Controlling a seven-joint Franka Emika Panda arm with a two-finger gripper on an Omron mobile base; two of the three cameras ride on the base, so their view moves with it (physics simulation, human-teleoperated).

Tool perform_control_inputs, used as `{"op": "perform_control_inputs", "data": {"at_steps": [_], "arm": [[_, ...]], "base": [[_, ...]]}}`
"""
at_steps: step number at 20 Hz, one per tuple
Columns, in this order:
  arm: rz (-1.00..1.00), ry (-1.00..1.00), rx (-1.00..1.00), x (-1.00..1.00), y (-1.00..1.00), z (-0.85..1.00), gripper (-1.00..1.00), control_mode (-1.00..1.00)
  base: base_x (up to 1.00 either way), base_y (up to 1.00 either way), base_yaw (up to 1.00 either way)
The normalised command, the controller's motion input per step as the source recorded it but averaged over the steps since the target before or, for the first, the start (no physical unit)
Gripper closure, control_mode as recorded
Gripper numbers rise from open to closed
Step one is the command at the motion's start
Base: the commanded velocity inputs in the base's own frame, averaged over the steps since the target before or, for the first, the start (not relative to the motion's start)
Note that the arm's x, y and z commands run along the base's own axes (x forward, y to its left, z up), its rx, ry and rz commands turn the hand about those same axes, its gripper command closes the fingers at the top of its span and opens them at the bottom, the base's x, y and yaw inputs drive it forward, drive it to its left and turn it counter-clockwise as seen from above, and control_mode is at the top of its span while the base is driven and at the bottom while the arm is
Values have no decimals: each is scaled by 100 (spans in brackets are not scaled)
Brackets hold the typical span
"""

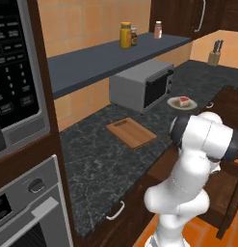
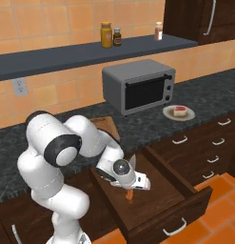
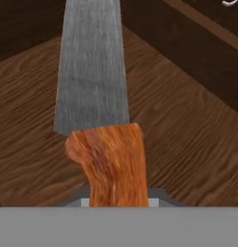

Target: Pick up the knife from the drawer and place it on the cutting board. Then place the meat from the plate to the cutting board.

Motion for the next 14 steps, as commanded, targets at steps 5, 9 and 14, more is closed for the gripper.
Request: {"op": "perform_control_inputs", "data": {"at_steps": [5,9,14], "arm": [[0,-12,12,-26,-34,100,100,-100],[0,-9,17,-28,-81,100,100,-100],[1,-3,19,-4,-31,100,100,-100]], "base": [[0,0,0],[0,0,0],[0,0,0]]}}
